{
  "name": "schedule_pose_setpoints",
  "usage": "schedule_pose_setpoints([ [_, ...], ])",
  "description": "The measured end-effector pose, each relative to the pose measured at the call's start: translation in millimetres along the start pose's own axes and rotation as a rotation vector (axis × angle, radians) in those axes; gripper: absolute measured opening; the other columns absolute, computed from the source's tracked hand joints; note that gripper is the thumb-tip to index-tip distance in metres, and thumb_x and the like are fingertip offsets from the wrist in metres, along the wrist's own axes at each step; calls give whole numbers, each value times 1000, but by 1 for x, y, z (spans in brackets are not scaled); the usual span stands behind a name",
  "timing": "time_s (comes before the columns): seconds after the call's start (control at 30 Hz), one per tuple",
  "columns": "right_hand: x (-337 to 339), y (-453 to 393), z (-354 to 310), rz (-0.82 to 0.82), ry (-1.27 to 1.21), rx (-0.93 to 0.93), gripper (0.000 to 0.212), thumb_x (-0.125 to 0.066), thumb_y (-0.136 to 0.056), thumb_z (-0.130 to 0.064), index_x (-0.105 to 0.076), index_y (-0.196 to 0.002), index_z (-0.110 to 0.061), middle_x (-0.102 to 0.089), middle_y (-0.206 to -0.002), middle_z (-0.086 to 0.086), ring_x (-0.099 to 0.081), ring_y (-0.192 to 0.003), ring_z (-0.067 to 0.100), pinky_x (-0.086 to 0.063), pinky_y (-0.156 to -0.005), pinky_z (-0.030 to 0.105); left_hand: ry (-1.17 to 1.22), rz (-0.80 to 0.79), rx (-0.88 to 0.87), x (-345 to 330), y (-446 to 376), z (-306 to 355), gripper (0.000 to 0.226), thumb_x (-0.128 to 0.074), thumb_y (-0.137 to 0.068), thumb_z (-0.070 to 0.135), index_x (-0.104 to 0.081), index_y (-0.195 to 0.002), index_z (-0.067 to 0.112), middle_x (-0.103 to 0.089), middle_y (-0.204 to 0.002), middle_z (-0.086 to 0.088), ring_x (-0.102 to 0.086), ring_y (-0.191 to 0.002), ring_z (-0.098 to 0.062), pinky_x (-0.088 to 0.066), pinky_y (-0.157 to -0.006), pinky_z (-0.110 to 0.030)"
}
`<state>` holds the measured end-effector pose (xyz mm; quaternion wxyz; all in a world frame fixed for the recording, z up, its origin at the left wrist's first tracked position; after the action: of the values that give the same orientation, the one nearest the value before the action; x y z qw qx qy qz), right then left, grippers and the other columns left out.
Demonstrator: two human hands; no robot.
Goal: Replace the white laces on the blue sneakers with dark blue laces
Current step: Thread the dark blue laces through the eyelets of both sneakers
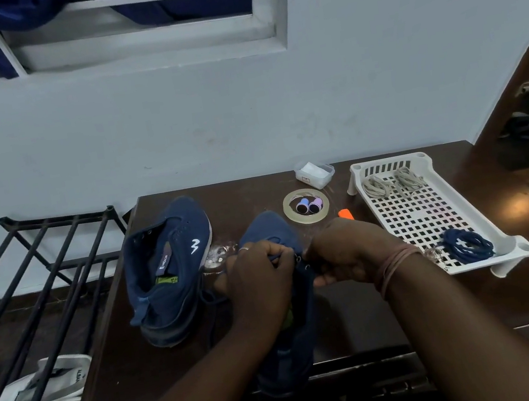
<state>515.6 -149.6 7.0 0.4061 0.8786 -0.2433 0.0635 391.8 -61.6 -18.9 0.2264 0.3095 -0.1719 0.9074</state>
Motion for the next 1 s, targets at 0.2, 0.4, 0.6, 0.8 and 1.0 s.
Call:
schedule_pose_setpoints([
  [0.2, 1, -1, -1, -10, 23, 3, 18, -51, -98, -3, -63, -112, -1, -71, -105, 20, -72, -83, 26, -60, -86, 43, -21, -17, -2, 2, 2, 4, 23, -54, -81, 48, -58, -61, 39, -65, -76, 15, -60, -86, -12, -47, -89, -45],
  [0.4, 1, 0, -2, -10, 28, -7, 17, -51, -98, -4, -61, -112, -1, -70, -107, 20, -73, -90, 29, -60, -87, 44, -47, -36, -14, 2, 3, 5, 22, -49, -83, 50, -58, -63, 43, -66, -81, 13, -60, -88, -13, -47, -90, -45],
  [0.6, 1, 2, -1, -29, 35, -21, 19, -50, -99, -4, -59, -115, 1, -68, -112, 21, -71, -99, 30, -59, -89, 43, -59, -18, -43, 7, 6, 12, 17, -63, -86, 35, -66, -69, 34, -66, -79, 10, -58, -83, -10, -46, -93, -44],
  [0.8, 2, -2, 0, -12, 37, -22, 19, -49, -98, -5, -59, -115, 0, -69, -109, 22, -72, -97, 31, -59, -88, 45, -169, -43, -25, 10, 9, 16, 19, -54, -80, 46, -70, -75, 36, -64, -83, 12, -59, -89, -16, -47, -88, -45],
  [1.0, 1, 0, -2, -18, 34, -38, 19, -49, -99, -4, -59, -115, 0, -69, -109, 21, -73, -95, 29, -59, -87, 43, -172, -54, -33, 9, 9, 16, 17, -49, -82, 45, -61, -71, 40, -59, -84, 13, -56, -91, -18, -43, -92, -47],
])
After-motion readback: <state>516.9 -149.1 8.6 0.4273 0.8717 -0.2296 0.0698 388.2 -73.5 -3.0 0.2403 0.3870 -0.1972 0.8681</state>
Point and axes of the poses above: each hand's wrist, its own y-axis away from the middle knuckle, its own x-axis out of the back of the hand, z = x × y, the point moved 5 cm from there along -y, towards the middle knuckle
